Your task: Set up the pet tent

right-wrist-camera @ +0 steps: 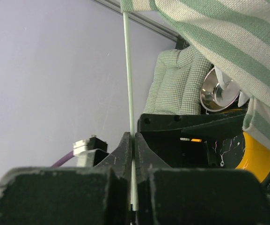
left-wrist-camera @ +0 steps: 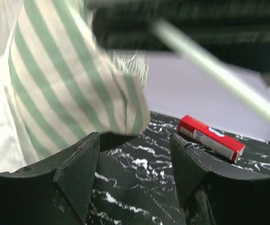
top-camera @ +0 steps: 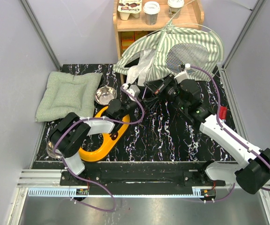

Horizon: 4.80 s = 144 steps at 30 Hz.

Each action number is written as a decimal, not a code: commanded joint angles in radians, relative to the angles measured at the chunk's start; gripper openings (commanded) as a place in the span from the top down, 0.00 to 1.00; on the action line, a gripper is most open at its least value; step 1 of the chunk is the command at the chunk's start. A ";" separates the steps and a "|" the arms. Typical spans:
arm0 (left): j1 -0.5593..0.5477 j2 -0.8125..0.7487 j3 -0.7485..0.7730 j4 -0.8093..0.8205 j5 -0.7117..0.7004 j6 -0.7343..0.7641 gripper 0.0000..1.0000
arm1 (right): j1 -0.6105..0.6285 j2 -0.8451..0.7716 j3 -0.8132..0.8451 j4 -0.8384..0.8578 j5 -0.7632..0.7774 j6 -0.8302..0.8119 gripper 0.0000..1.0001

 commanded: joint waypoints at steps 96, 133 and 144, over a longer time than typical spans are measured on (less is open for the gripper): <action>0.083 -0.154 -0.115 -0.121 0.183 0.005 1.00 | -0.110 0.144 0.047 0.182 0.092 -0.463 1.00; 0.136 -0.167 0.073 -0.437 0.290 -0.108 0.93 | -0.110 0.138 -0.025 0.122 0.034 -0.595 1.00; 0.177 -0.182 0.093 -0.503 0.296 -0.083 0.72 | -0.110 0.149 -0.022 0.124 0.043 -0.618 1.00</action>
